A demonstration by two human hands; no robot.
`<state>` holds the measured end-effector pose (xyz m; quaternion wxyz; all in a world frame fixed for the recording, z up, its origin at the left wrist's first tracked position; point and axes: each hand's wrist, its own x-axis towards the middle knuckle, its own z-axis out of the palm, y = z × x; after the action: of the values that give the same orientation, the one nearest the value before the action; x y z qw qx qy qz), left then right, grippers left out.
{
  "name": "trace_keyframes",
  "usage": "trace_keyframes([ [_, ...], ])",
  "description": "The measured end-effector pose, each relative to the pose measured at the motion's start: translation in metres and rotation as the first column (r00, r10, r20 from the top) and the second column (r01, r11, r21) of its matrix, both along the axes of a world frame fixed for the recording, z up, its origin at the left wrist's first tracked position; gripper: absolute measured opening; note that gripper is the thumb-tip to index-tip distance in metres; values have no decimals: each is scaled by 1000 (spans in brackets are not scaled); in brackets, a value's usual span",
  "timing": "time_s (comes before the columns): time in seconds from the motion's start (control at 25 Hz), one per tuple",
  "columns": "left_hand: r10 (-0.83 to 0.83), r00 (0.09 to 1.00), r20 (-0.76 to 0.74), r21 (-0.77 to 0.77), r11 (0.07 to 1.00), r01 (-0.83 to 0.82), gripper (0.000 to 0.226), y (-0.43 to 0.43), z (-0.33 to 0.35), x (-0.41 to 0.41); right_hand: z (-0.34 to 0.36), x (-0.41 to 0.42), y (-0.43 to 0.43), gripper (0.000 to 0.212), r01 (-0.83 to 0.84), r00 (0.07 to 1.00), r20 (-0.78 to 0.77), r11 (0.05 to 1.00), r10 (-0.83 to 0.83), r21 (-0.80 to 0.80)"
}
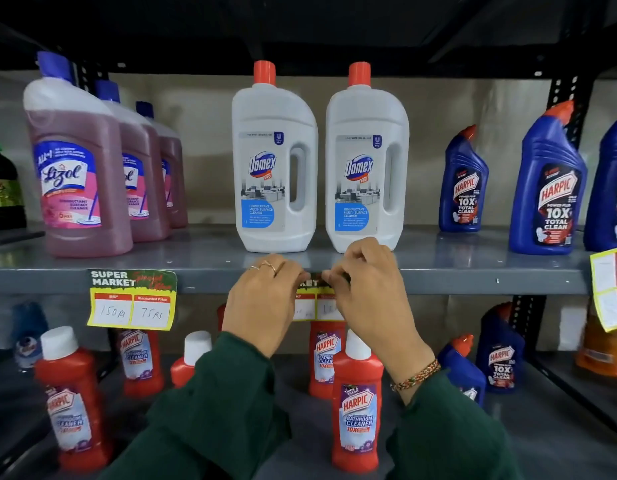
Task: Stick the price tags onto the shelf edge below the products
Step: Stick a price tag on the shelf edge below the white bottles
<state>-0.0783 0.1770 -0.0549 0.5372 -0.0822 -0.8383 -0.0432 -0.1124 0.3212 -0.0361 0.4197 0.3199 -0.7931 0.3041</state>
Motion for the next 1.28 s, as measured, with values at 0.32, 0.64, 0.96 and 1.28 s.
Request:
trace_keyframes([
  [0.32,-4,1000,10,-27,1000,4,23,-3,3,2,21,5,2,22,15,975,218,993,-41,119],
  [0.64,-70,997,-10,119,990,71,18,-2,0,-2,9,3,0,29,-17,981,189,994,37,-105],
  [0.96,24,986,-167,5,1000,-24,25,-10,-10,-8,5,-4,3,25,-20,969,242,993,48,-117],
  [1.28,48,953,-299,-159,982,-99,24,-29,-13,-8,10,-7,19,20,-137,961,231,986,155,-93],
])
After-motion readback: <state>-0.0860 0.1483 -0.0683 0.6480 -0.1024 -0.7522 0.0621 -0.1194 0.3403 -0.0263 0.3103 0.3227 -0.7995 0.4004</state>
